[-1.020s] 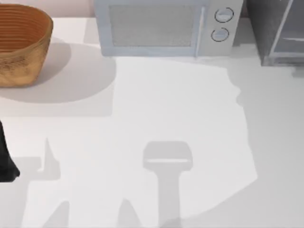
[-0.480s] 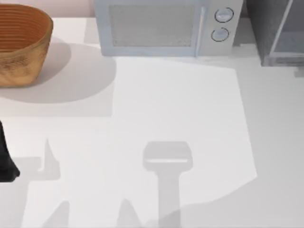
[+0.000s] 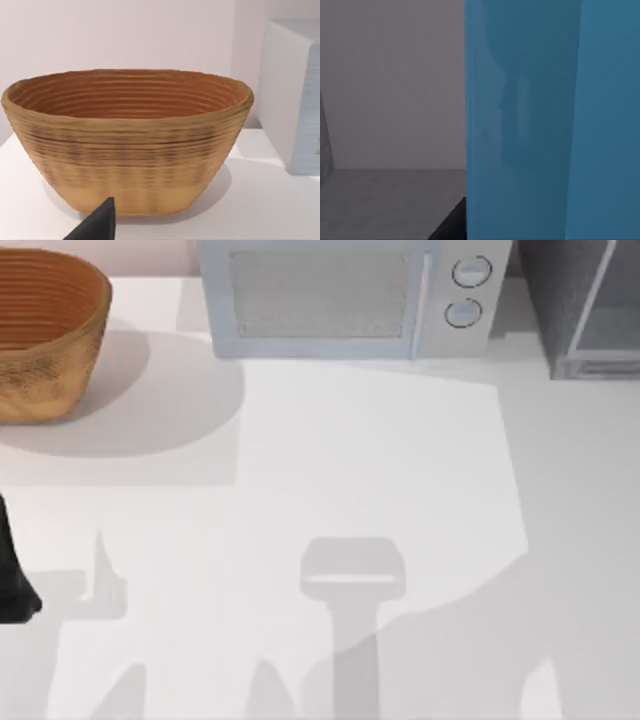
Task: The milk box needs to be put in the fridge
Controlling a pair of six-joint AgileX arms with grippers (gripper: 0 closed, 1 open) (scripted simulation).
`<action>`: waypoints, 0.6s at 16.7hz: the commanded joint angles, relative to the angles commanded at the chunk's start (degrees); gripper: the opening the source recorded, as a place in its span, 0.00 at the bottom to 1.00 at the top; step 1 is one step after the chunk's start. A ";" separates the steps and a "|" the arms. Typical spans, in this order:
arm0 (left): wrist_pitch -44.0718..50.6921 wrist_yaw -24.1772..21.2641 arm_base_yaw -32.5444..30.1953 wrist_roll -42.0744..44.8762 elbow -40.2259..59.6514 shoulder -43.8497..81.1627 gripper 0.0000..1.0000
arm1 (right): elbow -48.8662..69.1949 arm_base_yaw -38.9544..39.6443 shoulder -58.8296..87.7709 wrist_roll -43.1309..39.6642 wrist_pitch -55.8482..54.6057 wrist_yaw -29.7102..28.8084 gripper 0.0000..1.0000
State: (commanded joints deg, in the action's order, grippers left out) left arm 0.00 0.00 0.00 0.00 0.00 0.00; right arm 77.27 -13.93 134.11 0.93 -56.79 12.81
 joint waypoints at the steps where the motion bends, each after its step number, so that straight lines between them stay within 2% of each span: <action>1: 0.00 0.00 0.00 0.00 0.00 0.00 1.00 | 3.82 0.30 1.35 -0.02 2.03 -0.35 0.00; 5: 0.00 0.00 0.00 0.00 0.00 0.00 1.00 | 13.62 1.35 4.95 -0.11 8.45 -1.42 0.00; 10: 0.00 0.00 0.00 0.00 0.00 0.00 1.00 | 14.87 1.52 5.42 -0.12 9.50 -1.60 0.00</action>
State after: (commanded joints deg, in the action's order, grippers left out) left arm 0.00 0.00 0.00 0.00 0.00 0.00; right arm 92.14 -12.41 139.53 0.81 -47.29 11.21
